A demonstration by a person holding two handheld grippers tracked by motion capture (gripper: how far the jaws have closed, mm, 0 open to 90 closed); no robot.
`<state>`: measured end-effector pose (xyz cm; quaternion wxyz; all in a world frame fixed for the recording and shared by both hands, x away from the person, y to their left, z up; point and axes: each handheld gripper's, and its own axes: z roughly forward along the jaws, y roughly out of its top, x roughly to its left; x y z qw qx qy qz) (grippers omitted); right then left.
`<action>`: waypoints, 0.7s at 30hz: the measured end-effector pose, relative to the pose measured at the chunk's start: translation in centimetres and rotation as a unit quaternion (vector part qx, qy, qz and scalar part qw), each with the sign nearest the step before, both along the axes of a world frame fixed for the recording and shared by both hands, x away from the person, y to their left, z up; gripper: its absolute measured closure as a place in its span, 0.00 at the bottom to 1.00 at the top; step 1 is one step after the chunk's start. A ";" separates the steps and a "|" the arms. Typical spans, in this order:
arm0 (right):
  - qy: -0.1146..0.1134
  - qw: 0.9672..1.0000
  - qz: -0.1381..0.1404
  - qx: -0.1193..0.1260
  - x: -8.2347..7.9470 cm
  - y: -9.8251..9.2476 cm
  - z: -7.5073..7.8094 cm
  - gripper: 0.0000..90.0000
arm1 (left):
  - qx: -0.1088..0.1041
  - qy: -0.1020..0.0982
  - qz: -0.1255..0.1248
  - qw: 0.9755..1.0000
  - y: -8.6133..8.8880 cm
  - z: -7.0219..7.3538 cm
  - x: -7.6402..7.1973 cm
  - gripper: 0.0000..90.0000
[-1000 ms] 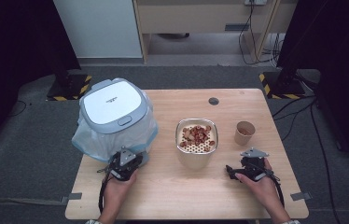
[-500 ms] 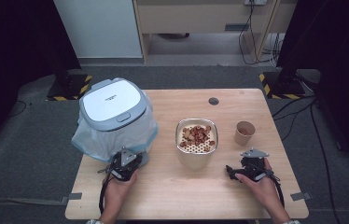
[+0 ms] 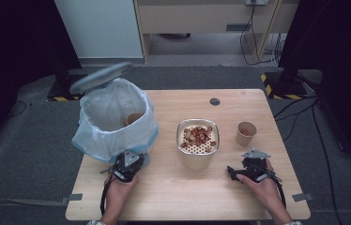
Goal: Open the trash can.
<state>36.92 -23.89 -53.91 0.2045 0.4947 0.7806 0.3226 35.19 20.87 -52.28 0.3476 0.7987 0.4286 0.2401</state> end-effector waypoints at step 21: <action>-0.013 1.000 -0.009 0.001 -0.1 0.0 0.6 0.07 | 0.000 0.000 0.000 1.000 0.0 -0.1 0.0 1.00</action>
